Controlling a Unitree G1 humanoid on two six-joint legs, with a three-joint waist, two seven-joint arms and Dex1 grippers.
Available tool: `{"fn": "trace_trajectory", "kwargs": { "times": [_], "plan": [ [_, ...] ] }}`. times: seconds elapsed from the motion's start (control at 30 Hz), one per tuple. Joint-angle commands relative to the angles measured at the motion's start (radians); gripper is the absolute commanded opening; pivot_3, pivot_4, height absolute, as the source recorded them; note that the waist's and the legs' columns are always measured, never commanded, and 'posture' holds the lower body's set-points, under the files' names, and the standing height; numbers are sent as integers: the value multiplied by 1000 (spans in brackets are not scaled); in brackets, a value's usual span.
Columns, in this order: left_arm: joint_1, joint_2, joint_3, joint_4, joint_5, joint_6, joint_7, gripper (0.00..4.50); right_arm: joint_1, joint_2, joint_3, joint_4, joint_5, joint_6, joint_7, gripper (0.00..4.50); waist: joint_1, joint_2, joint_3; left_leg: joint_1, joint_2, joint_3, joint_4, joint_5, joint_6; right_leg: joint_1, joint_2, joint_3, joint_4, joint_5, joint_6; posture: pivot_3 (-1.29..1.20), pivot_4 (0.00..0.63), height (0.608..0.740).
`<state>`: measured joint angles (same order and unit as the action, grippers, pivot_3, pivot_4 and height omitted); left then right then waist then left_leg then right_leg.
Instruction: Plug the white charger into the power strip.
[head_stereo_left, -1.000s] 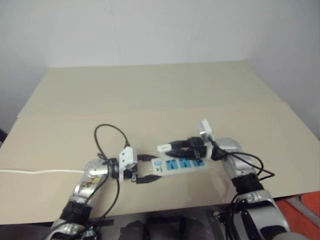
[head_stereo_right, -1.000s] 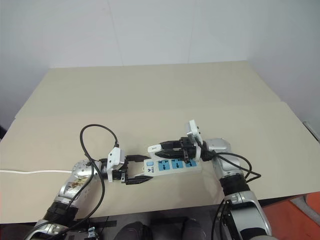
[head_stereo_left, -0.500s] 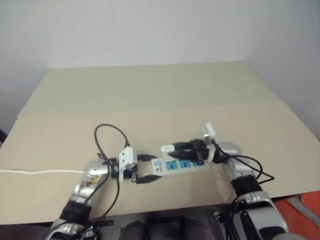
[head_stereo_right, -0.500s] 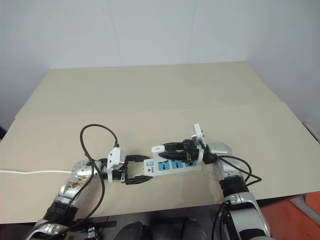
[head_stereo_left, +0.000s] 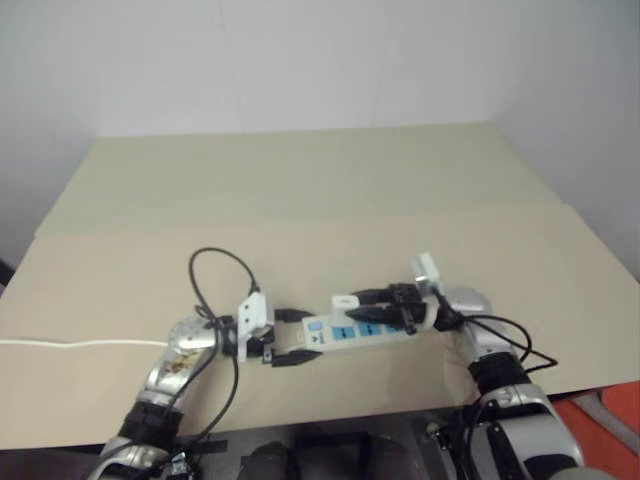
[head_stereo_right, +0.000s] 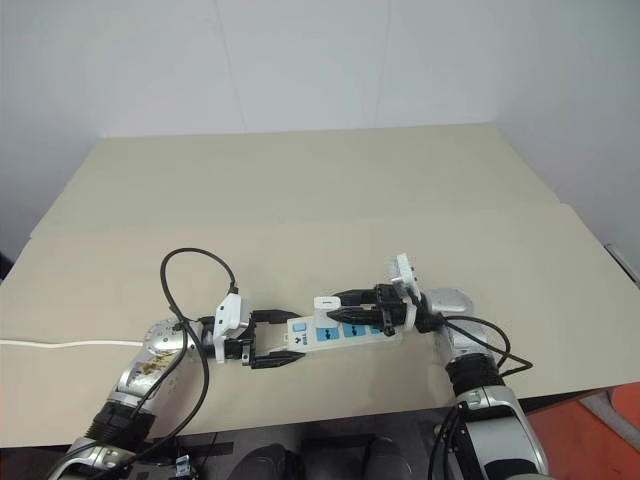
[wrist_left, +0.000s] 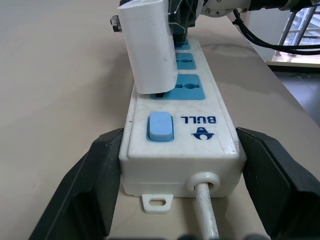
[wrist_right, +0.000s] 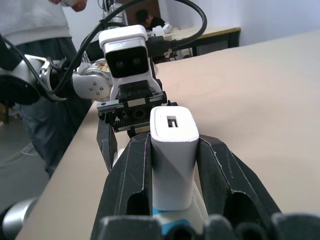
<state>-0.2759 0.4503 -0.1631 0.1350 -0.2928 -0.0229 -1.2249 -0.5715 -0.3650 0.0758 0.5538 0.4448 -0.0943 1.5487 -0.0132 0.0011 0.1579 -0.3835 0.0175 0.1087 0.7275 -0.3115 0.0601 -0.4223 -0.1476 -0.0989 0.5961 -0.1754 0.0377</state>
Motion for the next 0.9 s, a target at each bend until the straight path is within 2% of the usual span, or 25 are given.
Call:
{"fn": "trace_trajectory", "kwargs": {
  "times": [0.03,0.3,0.5,0.9],
  "plan": [
    [-11,18,9,-10,-2,-3,0,3210,13,-23,11,39,-54,-56,33,1092,0,0,0,0,0,0,0,0,0,0,0,0,0,0,0,0,150,740],
    [-15,27,-2,-25,-14,8,-19,3210,-112,-35,99,148,-100,-105,65,1092,-8,0,0,3,1,1,0,0,0,0,0,2,1,0,-1,0,150,740],
    [-14,26,3,-28,-14,10,-8,3210,-149,-55,193,206,-98,-148,66,1092,-12,0,-1,4,2,2,-1,0,0,0,0,3,1,0,-1,0,150,740],
    [-1,23,-6,-48,-16,22,9,3210,-168,-37,179,289,-109,-228,66,1092,-15,-1,-7,8,4,3,-1,0,-1,2,0,4,1,2,-3,0,150,740]
  ]
}}
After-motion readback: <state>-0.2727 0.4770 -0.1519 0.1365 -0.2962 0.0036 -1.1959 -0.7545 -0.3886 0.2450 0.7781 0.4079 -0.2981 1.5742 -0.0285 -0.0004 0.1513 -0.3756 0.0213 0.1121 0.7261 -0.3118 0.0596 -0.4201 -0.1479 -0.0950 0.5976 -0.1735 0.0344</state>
